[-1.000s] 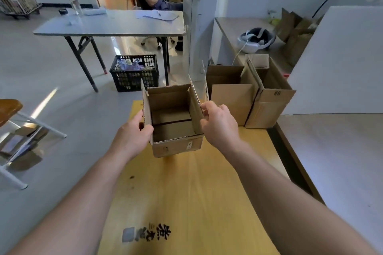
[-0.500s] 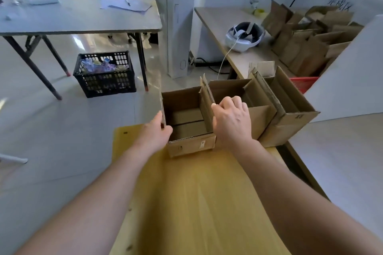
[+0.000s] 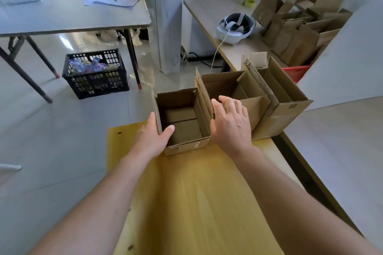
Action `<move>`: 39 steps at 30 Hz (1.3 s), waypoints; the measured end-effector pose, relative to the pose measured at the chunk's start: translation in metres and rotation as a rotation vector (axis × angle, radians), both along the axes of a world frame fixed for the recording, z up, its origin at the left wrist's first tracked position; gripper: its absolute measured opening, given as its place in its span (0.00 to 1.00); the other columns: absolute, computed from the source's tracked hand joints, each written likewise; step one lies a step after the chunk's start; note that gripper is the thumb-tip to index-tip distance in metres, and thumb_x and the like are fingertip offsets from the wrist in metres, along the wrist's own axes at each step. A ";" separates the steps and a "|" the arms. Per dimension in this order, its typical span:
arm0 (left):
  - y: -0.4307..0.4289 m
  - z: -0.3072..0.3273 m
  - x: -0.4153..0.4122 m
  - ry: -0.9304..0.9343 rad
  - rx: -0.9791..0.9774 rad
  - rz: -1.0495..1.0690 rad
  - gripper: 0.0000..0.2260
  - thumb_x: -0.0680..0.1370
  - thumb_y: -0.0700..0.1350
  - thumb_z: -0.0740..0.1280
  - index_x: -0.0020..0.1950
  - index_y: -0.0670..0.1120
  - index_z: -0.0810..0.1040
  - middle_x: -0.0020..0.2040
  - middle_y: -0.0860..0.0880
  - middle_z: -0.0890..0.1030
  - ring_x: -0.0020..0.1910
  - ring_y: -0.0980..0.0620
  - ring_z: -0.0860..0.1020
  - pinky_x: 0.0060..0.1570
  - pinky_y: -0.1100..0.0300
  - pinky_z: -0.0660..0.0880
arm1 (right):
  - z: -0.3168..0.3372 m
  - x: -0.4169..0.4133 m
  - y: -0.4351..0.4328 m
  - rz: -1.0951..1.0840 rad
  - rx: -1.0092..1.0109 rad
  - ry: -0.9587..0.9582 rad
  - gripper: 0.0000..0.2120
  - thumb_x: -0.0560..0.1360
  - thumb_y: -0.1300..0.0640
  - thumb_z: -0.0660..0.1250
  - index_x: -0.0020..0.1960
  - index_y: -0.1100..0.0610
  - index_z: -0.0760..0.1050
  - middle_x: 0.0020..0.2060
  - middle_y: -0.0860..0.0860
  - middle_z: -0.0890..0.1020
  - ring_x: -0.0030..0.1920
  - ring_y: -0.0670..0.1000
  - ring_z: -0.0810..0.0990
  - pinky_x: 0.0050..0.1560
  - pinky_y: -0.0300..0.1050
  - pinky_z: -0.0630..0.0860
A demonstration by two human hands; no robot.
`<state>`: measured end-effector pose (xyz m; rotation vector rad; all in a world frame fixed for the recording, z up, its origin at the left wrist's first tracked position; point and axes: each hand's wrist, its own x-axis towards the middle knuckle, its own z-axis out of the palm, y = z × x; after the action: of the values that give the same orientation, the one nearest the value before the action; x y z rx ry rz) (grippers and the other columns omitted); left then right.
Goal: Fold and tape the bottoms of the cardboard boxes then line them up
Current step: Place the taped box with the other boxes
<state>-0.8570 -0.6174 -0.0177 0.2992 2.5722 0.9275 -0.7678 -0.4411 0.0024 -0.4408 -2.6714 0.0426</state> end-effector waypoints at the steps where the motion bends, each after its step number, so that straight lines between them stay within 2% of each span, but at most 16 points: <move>1: 0.000 0.004 0.003 0.061 -0.002 0.015 0.33 0.79 0.58 0.60 0.79 0.49 0.49 0.78 0.46 0.57 0.75 0.44 0.57 0.70 0.47 0.60 | 0.000 0.006 0.000 -0.003 -0.008 0.026 0.19 0.70 0.62 0.70 0.61 0.62 0.76 0.56 0.60 0.79 0.57 0.60 0.77 0.54 0.55 0.76; 3: 0.001 0.012 0.013 0.252 -0.015 0.027 0.31 0.79 0.56 0.60 0.78 0.45 0.54 0.77 0.45 0.58 0.75 0.45 0.58 0.70 0.51 0.59 | 0.000 0.021 -0.002 -0.006 -0.030 0.057 0.17 0.70 0.62 0.70 0.59 0.62 0.77 0.54 0.59 0.79 0.53 0.58 0.79 0.48 0.52 0.78; 6: 0.003 0.016 0.041 0.506 0.092 -0.029 0.25 0.79 0.51 0.64 0.73 0.43 0.66 0.70 0.44 0.69 0.68 0.46 0.67 0.62 0.55 0.67 | 0.000 0.049 -0.007 -0.007 -0.077 0.051 0.13 0.71 0.63 0.71 0.55 0.62 0.79 0.47 0.57 0.81 0.42 0.53 0.80 0.36 0.44 0.79; 10: 0.013 0.006 0.102 0.469 0.169 -0.163 0.20 0.78 0.51 0.65 0.68 0.46 0.73 0.60 0.49 0.77 0.58 0.50 0.75 0.53 0.57 0.75 | 0.001 0.104 -0.009 -0.065 -0.144 -0.063 0.05 0.75 0.62 0.67 0.50 0.59 0.78 0.38 0.51 0.79 0.31 0.48 0.76 0.27 0.39 0.74; 12: 0.019 -0.001 0.136 0.436 0.141 -0.231 0.18 0.78 0.52 0.63 0.67 0.48 0.73 0.56 0.52 0.78 0.54 0.53 0.76 0.49 0.59 0.76 | 0.002 0.140 -0.005 -0.111 -0.164 -0.099 0.04 0.76 0.60 0.64 0.49 0.57 0.77 0.37 0.50 0.78 0.32 0.48 0.75 0.29 0.40 0.74; 15: 0.034 -0.008 0.186 0.413 0.071 -0.339 0.16 0.79 0.55 0.61 0.64 0.51 0.74 0.53 0.56 0.77 0.51 0.56 0.75 0.44 0.62 0.73 | 0.002 0.199 0.003 -0.185 -0.190 -0.150 0.09 0.80 0.56 0.58 0.52 0.55 0.76 0.41 0.48 0.79 0.37 0.47 0.77 0.38 0.42 0.78; 19: 0.071 -0.004 0.259 0.458 0.059 -0.487 0.13 0.80 0.55 0.60 0.60 0.51 0.76 0.52 0.56 0.77 0.47 0.60 0.72 0.35 0.71 0.64 | 0.008 0.290 0.018 -0.268 -0.169 -0.122 0.10 0.81 0.55 0.55 0.53 0.54 0.75 0.42 0.47 0.79 0.36 0.46 0.77 0.39 0.40 0.77; 23: 0.111 -0.001 0.350 0.449 0.043 -0.635 0.13 0.80 0.55 0.59 0.58 0.51 0.77 0.52 0.54 0.78 0.48 0.56 0.74 0.39 0.64 0.67 | 0.002 0.397 0.034 -0.420 -0.174 -0.144 0.10 0.80 0.55 0.55 0.53 0.54 0.74 0.45 0.49 0.78 0.39 0.49 0.76 0.39 0.42 0.75; 26: 0.135 -0.005 0.424 0.446 -0.015 -0.760 0.13 0.80 0.55 0.58 0.58 0.51 0.76 0.54 0.54 0.79 0.51 0.54 0.76 0.41 0.63 0.66 | -0.004 0.482 0.039 -0.551 -0.215 -0.217 0.12 0.81 0.54 0.53 0.59 0.54 0.72 0.52 0.51 0.76 0.48 0.53 0.76 0.42 0.44 0.70; 28: 0.150 -0.008 0.471 0.463 -0.027 -0.857 0.13 0.80 0.56 0.58 0.57 0.51 0.76 0.53 0.54 0.79 0.47 0.55 0.75 0.39 0.63 0.65 | -0.007 0.535 0.041 -0.635 -0.239 -0.236 0.13 0.81 0.54 0.53 0.60 0.55 0.71 0.55 0.52 0.75 0.52 0.55 0.76 0.43 0.45 0.66; 30: 0.165 -0.010 0.515 0.471 -0.001 -0.954 0.12 0.80 0.56 0.58 0.56 0.52 0.75 0.52 0.55 0.79 0.45 0.58 0.73 0.38 0.65 0.67 | -0.011 0.584 0.044 -0.731 -0.240 -0.238 0.13 0.80 0.54 0.54 0.60 0.56 0.71 0.55 0.52 0.75 0.52 0.56 0.76 0.43 0.46 0.66; 32: 0.183 -0.010 0.557 0.463 0.035 -1.028 0.12 0.80 0.57 0.59 0.55 0.52 0.75 0.51 0.55 0.79 0.47 0.57 0.76 0.42 0.64 0.71 | -0.015 0.628 0.046 -0.822 -0.211 -0.181 0.09 0.77 0.55 0.61 0.55 0.57 0.75 0.50 0.53 0.78 0.47 0.56 0.78 0.39 0.45 0.66; 33: 0.192 -0.009 0.577 0.451 0.047 -1.058 0.11 0.79 0.56 0.59 0.55 0.52 0.76 0.51 0.55 0.79 0.48 0.56 0.77 0.44 0.62 0.73 | -0.014 0.648 0.047 -0.865 -0.179 -0.149 0.07 0.72 0.56 0.69 0.48 0.57 0.77 0.42 0.53 0.79 0.39 0.56 0.79 0.33 0.43 0.66; 35: 0.208 -0.007 0.615 0.426 0.068 -1.118 0.11 0.79 0.55 0.59 0.56 0.52 0.76 0.52 0.55 0.79 0.51 0.55 0.77 0.48 0.59 0.73 | -0.014 0.684 0.049 -0.945 -0.147 -0.157 0.13 0.54 0.57 0.80 0.33 0.56 0.77 0.28 0.51 0.77 0.25 0.53 0.76 0.24 0.37 0.60; 37: 0.221 -0.005 0.648 0.430 0.092 -1.189 0.12 0.79 0.55 0.59 0.58 0.52 0.76 0.54 0.55 0.78 0.54 0.55 0.76 0.50 0.59 0.72 | -0.016 0.718 0.053 -1.037 -0.133 -0.127 0.16 0.48 0.58 0.81 0.30 0.55 0.75 0.25 0.49 0.74 0.21 0.51 0.73 0.22 0.35 0.57; 39: 0.234 -0.005 0.675 0.458 0.116 -1.264 0.14 0.80 0.55 0.59 0.60 0.51 0.76 0.56 0.55 0.78 0.56 0.55 0.75 0.51 0.60 0.72 | -0.016 0.744 0.058 -1.091 -0.143 -0.109 0.16 0.49 0.59 0.80 0.30 0.55 0.75 0.25 0.49 0.74 0.21 0.51 0.73 0.24 0.35 0.56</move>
<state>-0.1817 -0.3839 -0.0229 2.0187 1.9510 0.4928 -0.0241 -0.3835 -0.0131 -1.8879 -2.1720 -0.1195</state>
